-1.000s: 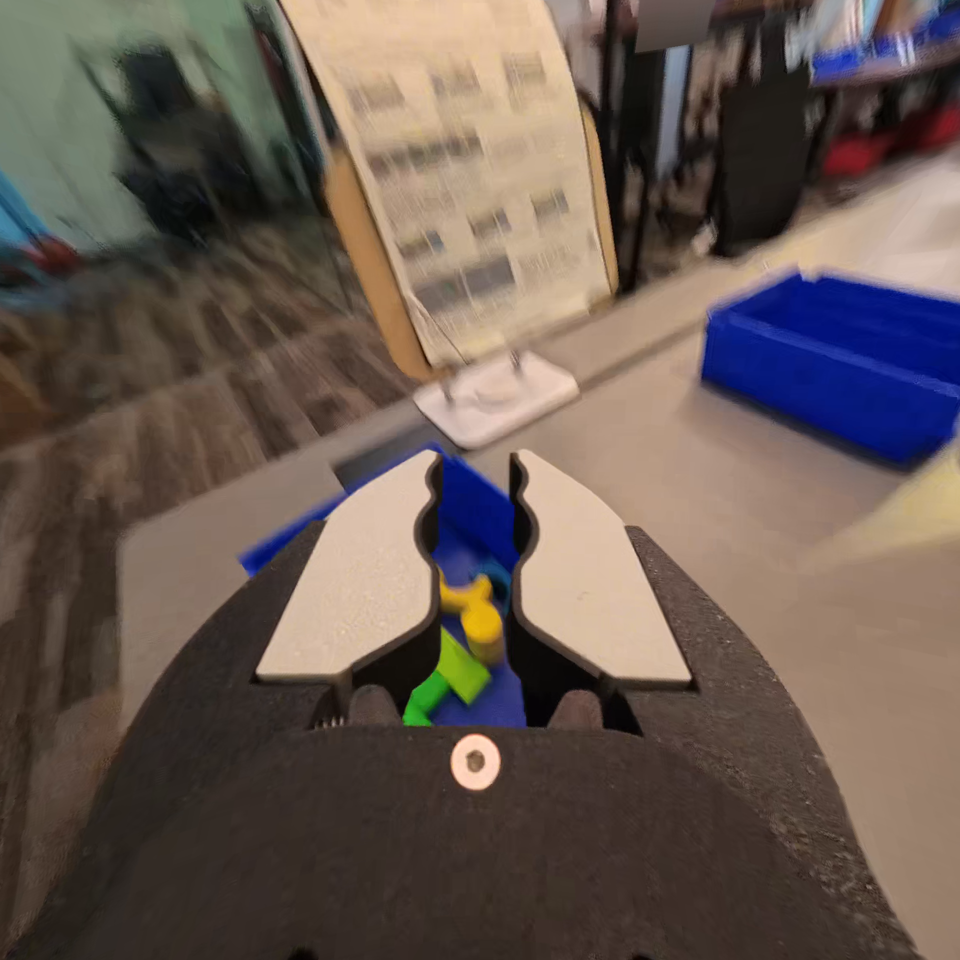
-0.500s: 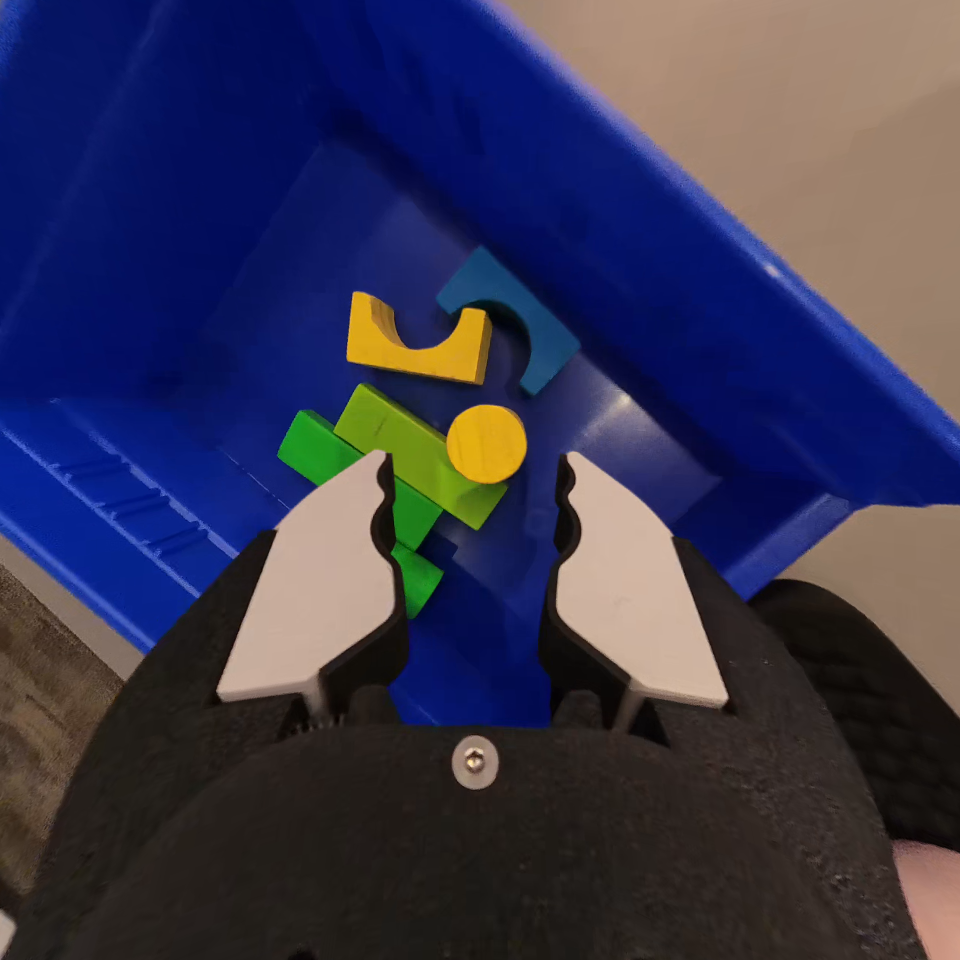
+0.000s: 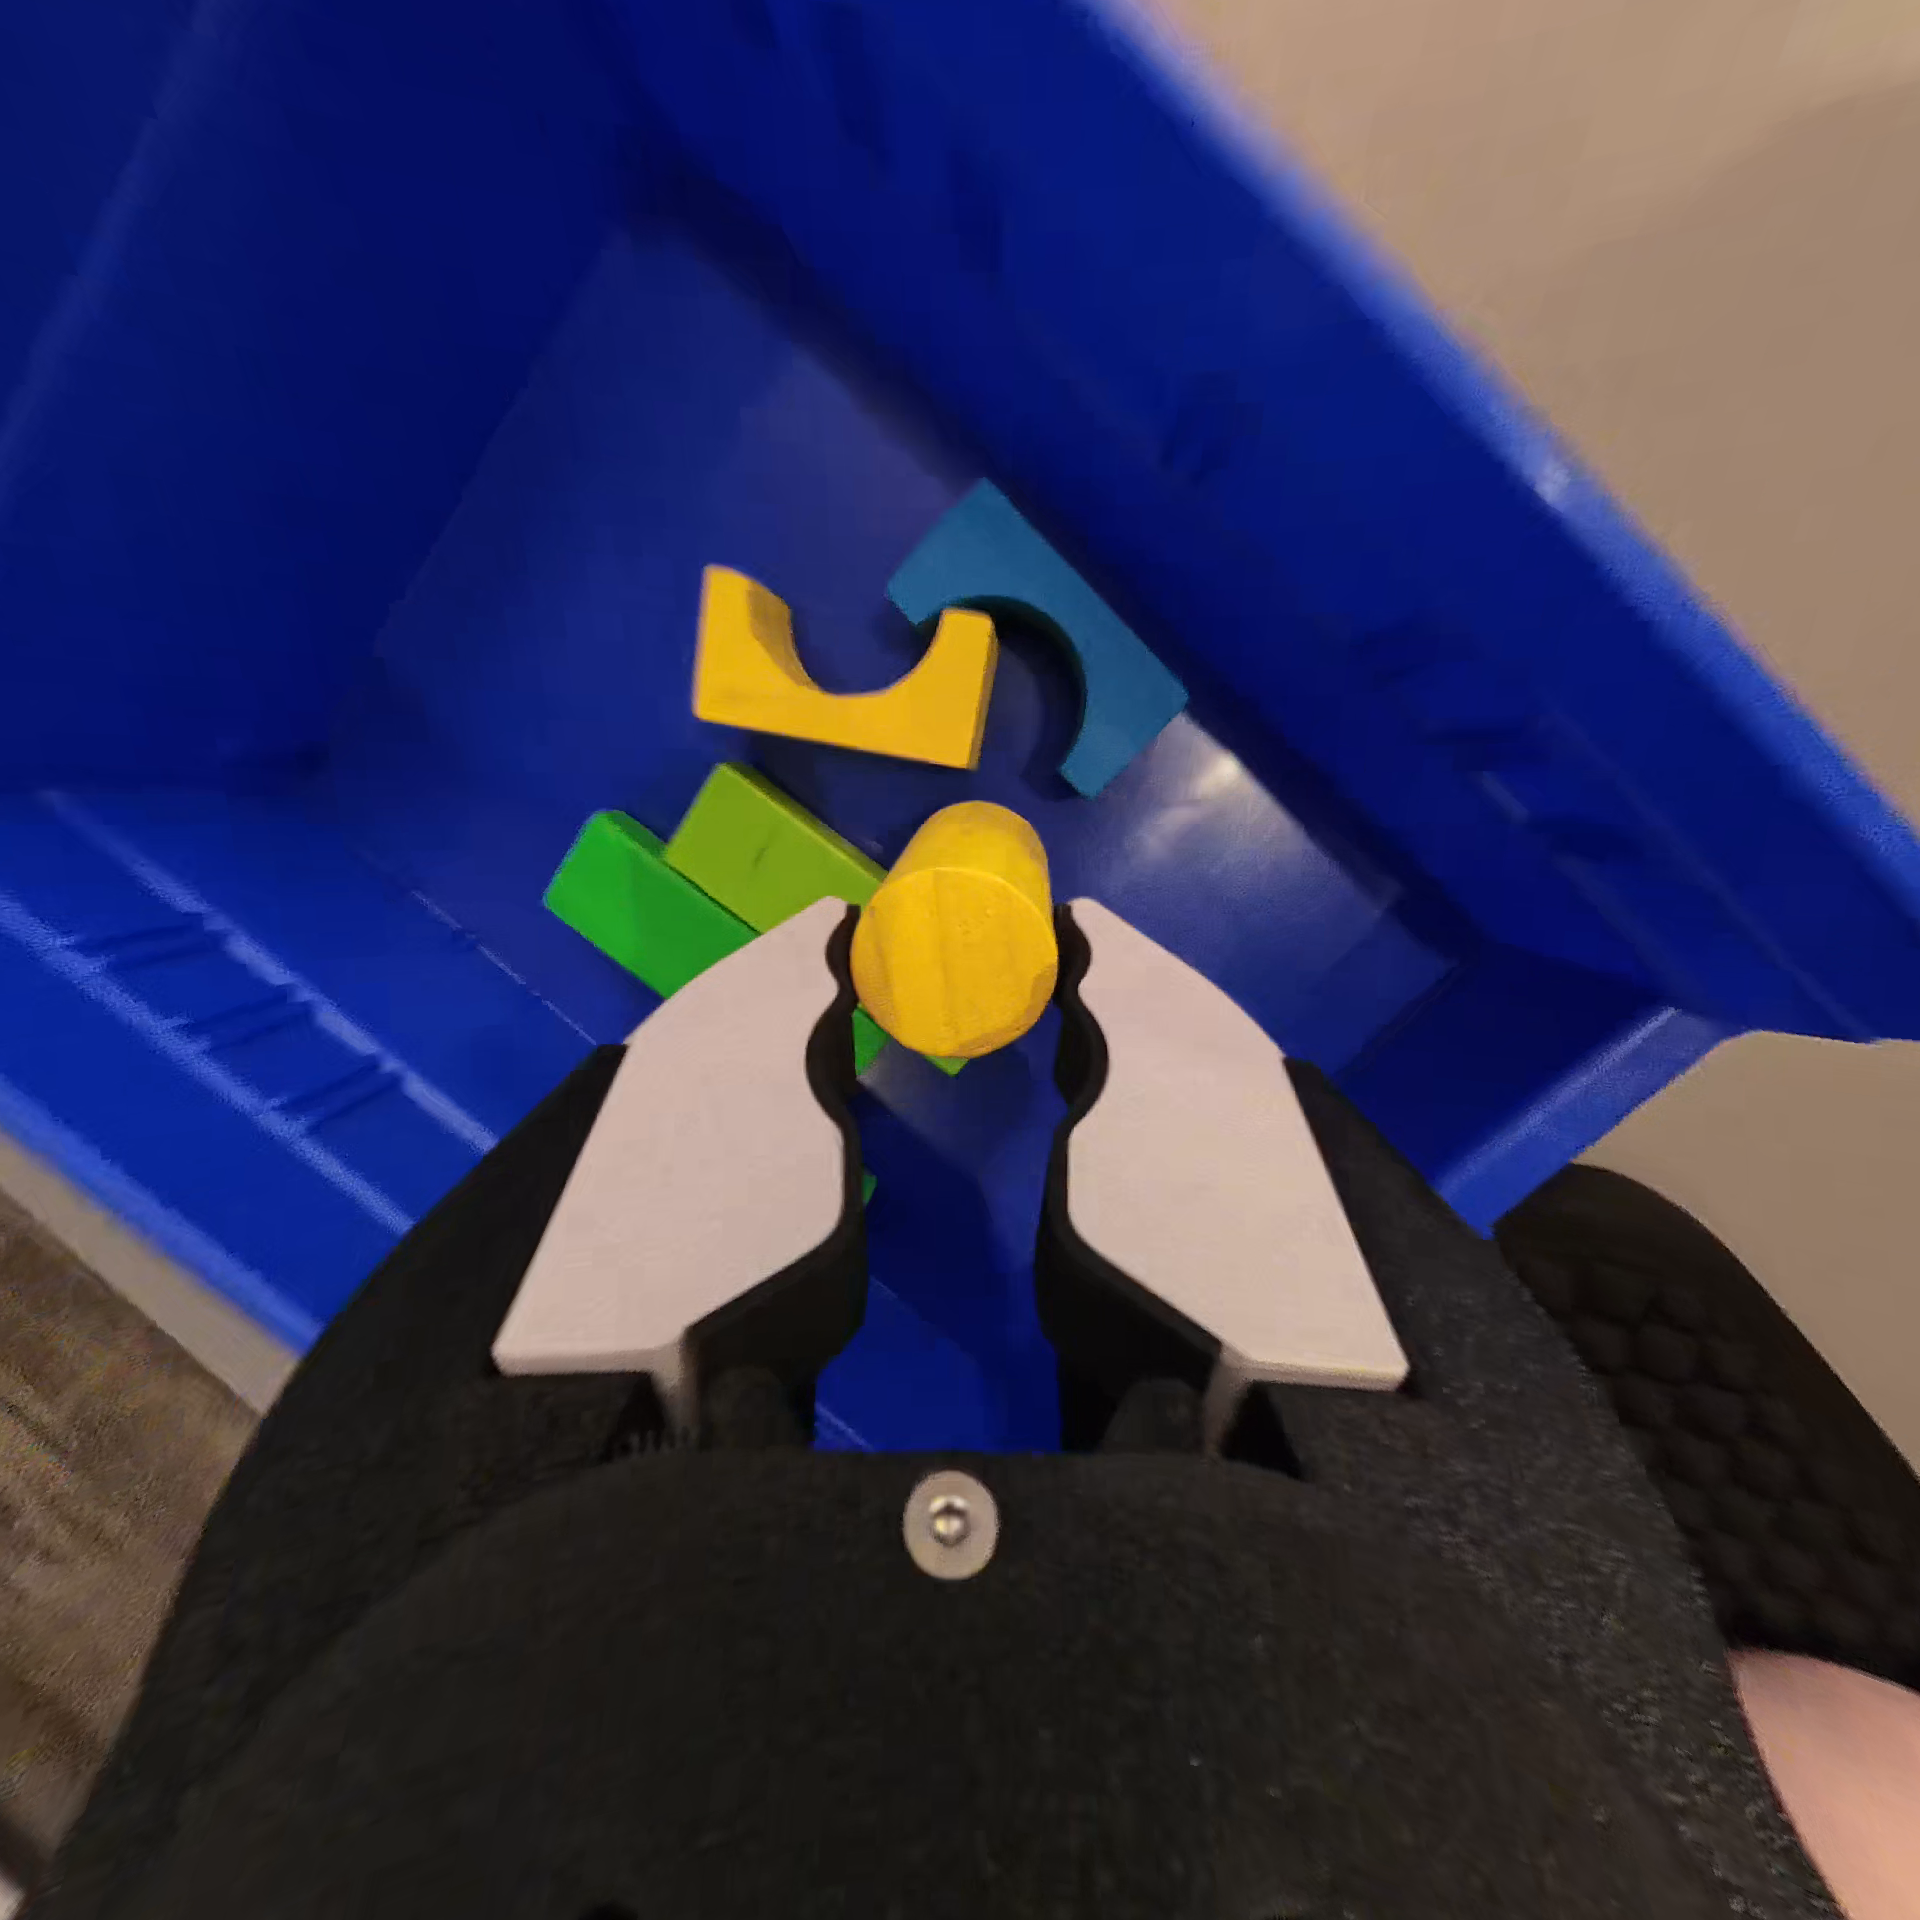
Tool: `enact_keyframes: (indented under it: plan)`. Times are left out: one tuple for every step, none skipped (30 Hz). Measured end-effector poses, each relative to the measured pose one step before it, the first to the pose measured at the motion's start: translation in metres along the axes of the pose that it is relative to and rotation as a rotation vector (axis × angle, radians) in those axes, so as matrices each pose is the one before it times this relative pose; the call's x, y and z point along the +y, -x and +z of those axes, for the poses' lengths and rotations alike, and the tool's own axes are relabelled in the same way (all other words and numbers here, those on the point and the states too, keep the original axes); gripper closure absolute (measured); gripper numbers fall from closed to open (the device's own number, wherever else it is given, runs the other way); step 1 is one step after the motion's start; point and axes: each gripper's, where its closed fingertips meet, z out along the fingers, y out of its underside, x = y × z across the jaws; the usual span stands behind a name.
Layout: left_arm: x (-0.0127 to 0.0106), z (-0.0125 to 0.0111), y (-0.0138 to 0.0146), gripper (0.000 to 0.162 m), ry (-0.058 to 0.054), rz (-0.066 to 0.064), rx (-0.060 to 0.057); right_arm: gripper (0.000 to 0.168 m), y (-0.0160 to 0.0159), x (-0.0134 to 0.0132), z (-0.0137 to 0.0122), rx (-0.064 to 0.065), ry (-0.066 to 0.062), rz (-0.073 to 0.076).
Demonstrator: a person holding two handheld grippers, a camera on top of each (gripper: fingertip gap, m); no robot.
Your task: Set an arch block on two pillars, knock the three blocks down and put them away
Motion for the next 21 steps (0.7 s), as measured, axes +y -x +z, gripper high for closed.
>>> enact_keyframes:
  plan:
    - [-0.00864, -0.01443, -0.00055, 0.127, -0.0756, -0.01, 0.0043, 0.125, 0.01293, -0.00423, 0.00659, -0.0442, -0.0266, -0.0063]
    - [-0.0124, -0.01612, -0.00259, 0.127, -0.0922, -0.0006, 0.0089, 0.125, 0.01551, -0.00598, 0.00751, -0.0553, -0.0422, -0.0062]
    - [-0.01703, -0.0173, -0.00306, 0.127, -0.1117, 0.0034, -0.0006, 0.125, 0.0182, -0.0079, 0.00821, -0.0673, -0.0586, -0.0057]
    - [-0.02055, -0.01649, -0.00853, 0.127, -0.1209, 0.0028, 0.0257, 0.125, 0.0204, -0.00909, 0.00874, -0.0775, -0.0721, 0.0009]
    - [-0.02159, -0.01384, -0.01671, 0.127, -0.1125, 0.0072, 0.0688, 0.125, 0.02241, -0.0089, 0.00913, -0.0895, -0.0741, 0.0063]
    - [-0.02278, -0.00989, -0.01903, 0.127, -0.1108, 0.0254, 0.0672, 0.125, 0.02318, -0.00824, 0.00931, -0.0942, -0.0708, 0.0071]
    - [-0.02256, -0.00538, -0.01799, 0.127, -0.1042, 0.0302, 0.0524, 0.125, 0.02132, -0.00771, 0.009, -0.0787, -0.0677, -0.0003]
    - [-0.0188, -0.00033, -0.01995, 0.127, -0.077, 0.0138, 0.0689, 0.125, 0.01886, -0.00738, 0.00808, -0.0583, -0.0635, -0.0138]
    - [-0.015, 0.00386, -0.02046, 0.127, -0.0544, -0.001, 0.0803, 0.124, 0.01683, -0.00676, 0.00706, -0.038, -0.0524, -0.0376]
    - [-0.01269, 0.00742, -0.01732, 0.128, -0.0496, -0.0115, 0.0677, 0.121, 0.01271, -0.00573, 0.00606, -0.0051, -0.0347, -0.061]
    - [-0.0087, 0.00978, -0.01505, 0.128, -0.034, -0.0258, 0.0632, 0.114, 0.01021, -0.0049, 0.00463, 0.0152, -0.0165, -0.0793]
    - [-0.0048, 0.01101, -0.01313, 0.127, -0.0179, -0.0364, 0.0616, 0.113, 0.00997, -0.0054, 0.00308, 0.015, -0.0088, -0.0902]
    - [-0.00227, 0.01135, -0.01106, 0.127, -0.0134, -0.0371, 0.0589, 0.112, 0.0091, -0.00614, 0.00186, 0.0159, -0.0084, -0.0936]
    - [0.00064, 0.01108, -0.00842, 0.127, -0.0024, -0.0365, 0.0505, 0.113, 0.00691, -0.00592, 0.00104, 0.0255, -0.0059, -0.0984]
    - [0.00333, 0.01065, -0.00691, 0.127, 0.0127, -0.034, 0.0473, 0.113, 0.00387, -0.00545, 0.00034, 0.0377, -0.0007, -0.0975]
    - [0.00343, 0.0097, -0.00432, 0.127, 0.0114, -0.0288, 0.0344, 0.113, 0.00313, -0.00484, 0.00021, 0.0304, 0.0014, -0.0879]
    - [0.00315, 0.00878, -0.00212, 0.127, 0.0078, -0.0231, 0.0237, 0.113, 0.00349, -0.00446, 0.00011, 0.0155, 0.0004, -0.0671]
    - [0.00251, 0.00759, -0.00206, 0.127, 0.0047, -0.019, 0.0267, 0.113, 0.00169, -0.0043, 0.00004, 0.0161, -0.006, -0.0369]
    - [0.00151, 0.00618, -0.00181, 0.128, -0.0021, -0.0195, 0.0273, 0.113, 0.00317, -0.0031, 0.00073, -0.0059, -0.0049, -0.0115]
    - [0.00158, 0.0049, -0.00085, 0.128, 0.0003, -0.0181, 0.023, 0.113, 0.00396, -0.00007, 0.00139, -0.0215, 0.0077, 0.0024]
    - [0.00227, 0.00357, -0.00008, 0.127, 0.0054, -0.0132, 0.0183, 0.117, 0.00082, 0.0018, 0.00093, -0.0031, 0.014, 0.0039]
